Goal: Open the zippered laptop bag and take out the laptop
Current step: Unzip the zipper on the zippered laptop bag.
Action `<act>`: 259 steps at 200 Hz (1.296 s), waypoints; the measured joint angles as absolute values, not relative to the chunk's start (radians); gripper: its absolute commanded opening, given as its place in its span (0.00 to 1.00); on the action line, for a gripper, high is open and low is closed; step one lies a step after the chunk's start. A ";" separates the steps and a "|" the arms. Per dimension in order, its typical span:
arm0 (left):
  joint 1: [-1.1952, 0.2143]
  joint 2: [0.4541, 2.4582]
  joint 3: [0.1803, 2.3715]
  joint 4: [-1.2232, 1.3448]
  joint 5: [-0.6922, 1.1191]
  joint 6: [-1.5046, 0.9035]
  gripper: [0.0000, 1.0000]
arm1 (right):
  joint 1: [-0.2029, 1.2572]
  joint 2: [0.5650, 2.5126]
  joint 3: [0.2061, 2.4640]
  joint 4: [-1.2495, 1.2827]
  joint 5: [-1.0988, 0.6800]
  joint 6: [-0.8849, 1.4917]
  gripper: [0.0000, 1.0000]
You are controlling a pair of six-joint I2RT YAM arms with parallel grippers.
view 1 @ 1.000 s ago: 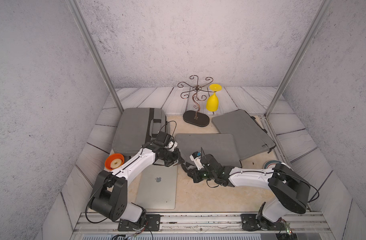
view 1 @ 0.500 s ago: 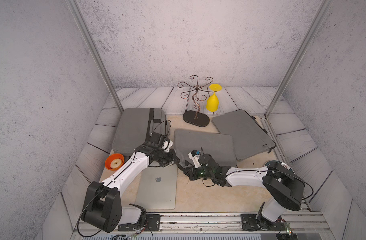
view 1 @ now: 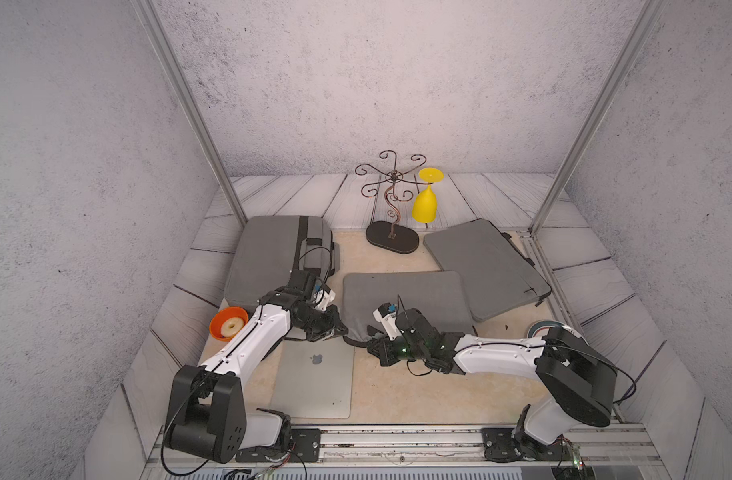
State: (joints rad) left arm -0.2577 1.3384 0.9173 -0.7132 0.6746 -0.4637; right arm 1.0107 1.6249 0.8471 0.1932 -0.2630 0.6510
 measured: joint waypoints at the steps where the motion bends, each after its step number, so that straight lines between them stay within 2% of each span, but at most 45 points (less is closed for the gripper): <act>1: -0.257 1.338 0.917 -0.713 0.674 -0.464 0.00 | 1.012 1.628 0.852 0.189 -0.263 0.648 0.01; 58: -0.249 1.323 0.896 -0.709 0.678 -0.479 0.00 | 1.052 1.757 1.061 -0.051 -0.262 0.516 0.03; 135: -0.236 1.323 0.896 -0.780 0.645 -0.429 0.00 | 1.065 1.765 1.090 -0.190 -0.214 0.501 0.11; 208: -0.229 1.301 0.824 -0.759 0.625 -0.403 0.00 | 1.067 1.758 1.034 -0.211 -0.202 0.523 0.11; 259: -0.227 1.287 0.805 -0.735 0.633 -0.407 0.00 | 1.067 1.758 1.018 -0.111 -0.218 0.522 0.14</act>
State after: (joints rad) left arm -0.2268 1.2873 0.8051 -0.7353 0.6331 -0.4072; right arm 1.0668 1.7580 1.0176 -0.1112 -0.2184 0.5224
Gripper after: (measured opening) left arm 0.061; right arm 0.122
